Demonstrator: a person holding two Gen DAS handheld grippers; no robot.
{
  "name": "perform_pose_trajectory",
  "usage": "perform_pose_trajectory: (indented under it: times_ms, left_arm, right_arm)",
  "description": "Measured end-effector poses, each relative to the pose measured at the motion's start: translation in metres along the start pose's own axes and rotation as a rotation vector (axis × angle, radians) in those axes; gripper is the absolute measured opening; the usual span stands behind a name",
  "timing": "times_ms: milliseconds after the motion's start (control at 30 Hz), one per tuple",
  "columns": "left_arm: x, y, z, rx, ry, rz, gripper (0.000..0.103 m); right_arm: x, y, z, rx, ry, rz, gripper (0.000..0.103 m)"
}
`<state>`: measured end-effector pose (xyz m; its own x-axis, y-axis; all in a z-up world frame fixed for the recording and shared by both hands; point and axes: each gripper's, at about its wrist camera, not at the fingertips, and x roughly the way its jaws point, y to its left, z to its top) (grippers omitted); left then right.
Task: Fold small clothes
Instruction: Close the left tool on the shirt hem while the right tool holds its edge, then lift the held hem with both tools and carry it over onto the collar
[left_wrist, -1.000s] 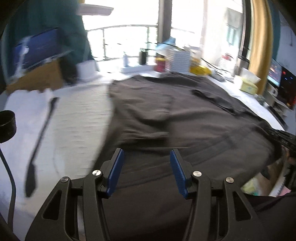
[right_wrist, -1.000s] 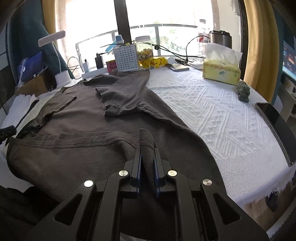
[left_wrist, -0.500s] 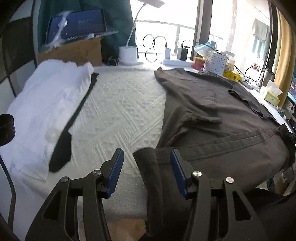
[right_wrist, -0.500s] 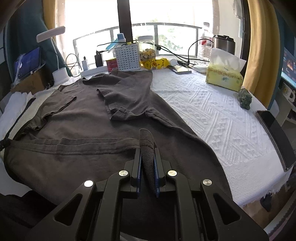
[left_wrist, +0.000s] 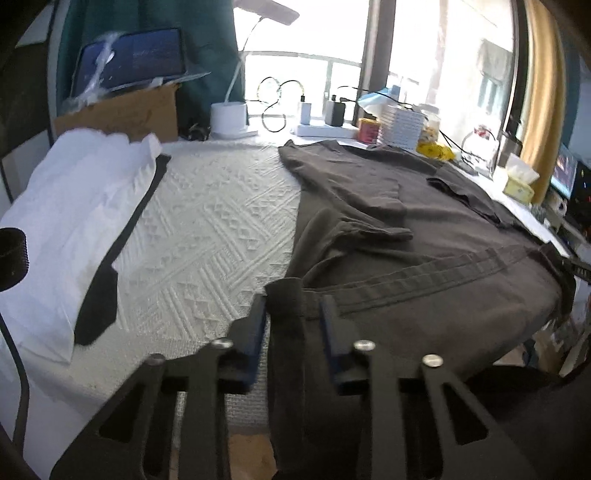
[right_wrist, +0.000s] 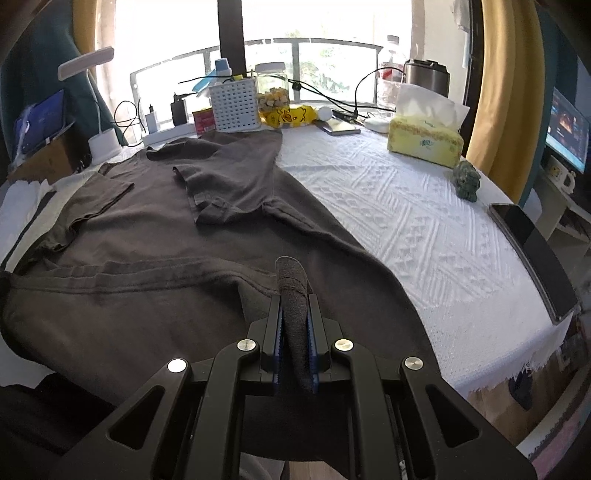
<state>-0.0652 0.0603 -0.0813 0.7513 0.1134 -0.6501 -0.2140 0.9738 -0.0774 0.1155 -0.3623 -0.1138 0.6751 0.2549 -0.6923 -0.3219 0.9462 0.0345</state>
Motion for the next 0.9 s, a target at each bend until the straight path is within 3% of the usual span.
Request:
perform_pose_trajectory:
  times_ms: [33,233,467,900]
  left_arm:
    - [-0.002,-0.002,0.000,0.013,-0.008,0.003,0.008]
    - [-0.018,-0.011,0.010,0.105,-0.047,0.014,0.004]
    - [-0.035,-0.007,0.023,0.022,-0.082,-0.067,0.004]
    - [-0.033,0.005,0.026,0.003,-0.104,-0.026,0.004]
  right_arm:
    - [0.000,-0.001,-0.002,0.003,0.001,0.000,0.013]
    - [-0.005,-0.007,-0.002,0.023,-0.023,0.007,0.013]
    - [-0.012,-0.016,0.000,0.049,-0.041,0.004,0.013]
    - [-0.035,-0.018,0.007,0.045,-0.064,-0.058,0.012]
